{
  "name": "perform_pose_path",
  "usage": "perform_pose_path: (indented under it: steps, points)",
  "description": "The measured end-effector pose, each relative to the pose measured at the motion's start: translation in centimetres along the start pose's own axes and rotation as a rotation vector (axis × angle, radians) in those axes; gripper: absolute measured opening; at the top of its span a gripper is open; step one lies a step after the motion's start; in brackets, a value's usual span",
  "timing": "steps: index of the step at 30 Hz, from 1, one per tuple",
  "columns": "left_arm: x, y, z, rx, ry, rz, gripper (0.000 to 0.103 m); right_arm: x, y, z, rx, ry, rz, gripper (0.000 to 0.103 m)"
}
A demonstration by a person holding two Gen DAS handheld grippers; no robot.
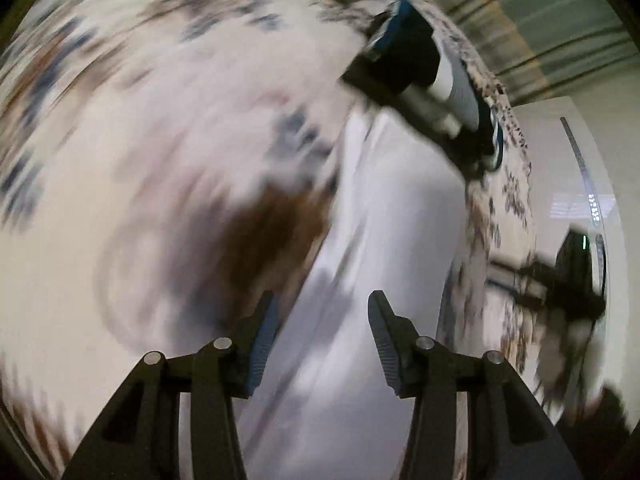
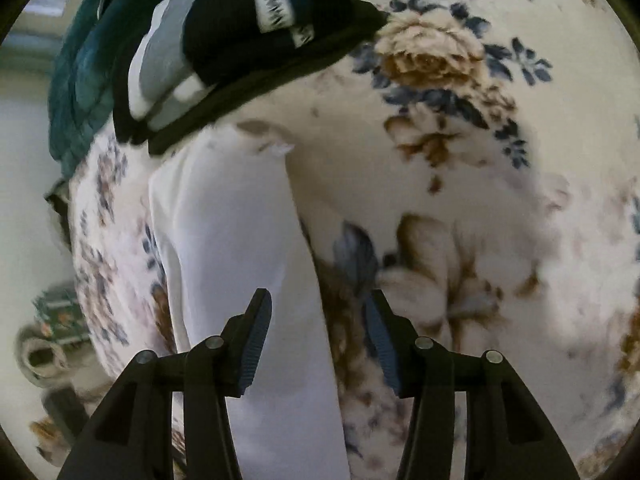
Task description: Fold small clothes
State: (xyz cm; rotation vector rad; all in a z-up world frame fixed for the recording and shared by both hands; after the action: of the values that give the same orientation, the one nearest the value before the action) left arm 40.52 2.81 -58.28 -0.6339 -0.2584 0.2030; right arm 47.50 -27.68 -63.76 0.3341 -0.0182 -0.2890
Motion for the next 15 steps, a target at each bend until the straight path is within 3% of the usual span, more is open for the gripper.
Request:
perform_pose_path:
  steps: [4, 7, 9, 10, 13, 15]
  points:
    - [6.3, -0.9, -5.5, -0.008, 0.009, -0.004, 0.053, 3.6, 0.2, -2.9, 0.154, -0.004, -0.045, 0.053]
    - [9.0, -1.2, -9.2, -0.027, 0.045, 0.016, 0.054, 5.7, 1.1, -5.1, 0.282, 0.033, -0.085, 0.060]
    - [9.9, -1.0, -11.4, 0.026, 0.079, -0.001, 0.054, 6.7, 2.0, -6.5, 0.322, 0.069, -0.075, 0.061]
    - [10.3, -0.8, -12.2, 0.057, 0.082, -0.024, 0.054, 7.0, 2.2, -7.0, 0.307, 0.072, -0.058, 0.061]
    - [11.1, -0.1, -12.6, 0.090, 0.075, -0.033, 0.054, 8.5, 1.3, -7.9, 0.099, 0.018, 0.001, 0.058]
    - [11.4, 0.5, -11.8, 0.020, 0.055, 0.033, 0.054, 9.1, 1.0, -7.3, 0.124, 0.003, -0.029, 0.058]
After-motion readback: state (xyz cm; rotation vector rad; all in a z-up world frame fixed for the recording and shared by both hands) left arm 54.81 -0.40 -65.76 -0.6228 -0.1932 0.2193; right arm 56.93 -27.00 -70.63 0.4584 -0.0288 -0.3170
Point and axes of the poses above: each gripper's, at about its wrist camera, not at the fingertips, and z roughly against the way its jaws point, y to its left, x to its top, the point moved 7 cm from there along -z, roughly the way its jaws point, and after that the axes turned 7 degrees about -x, right-handed, at the moved point
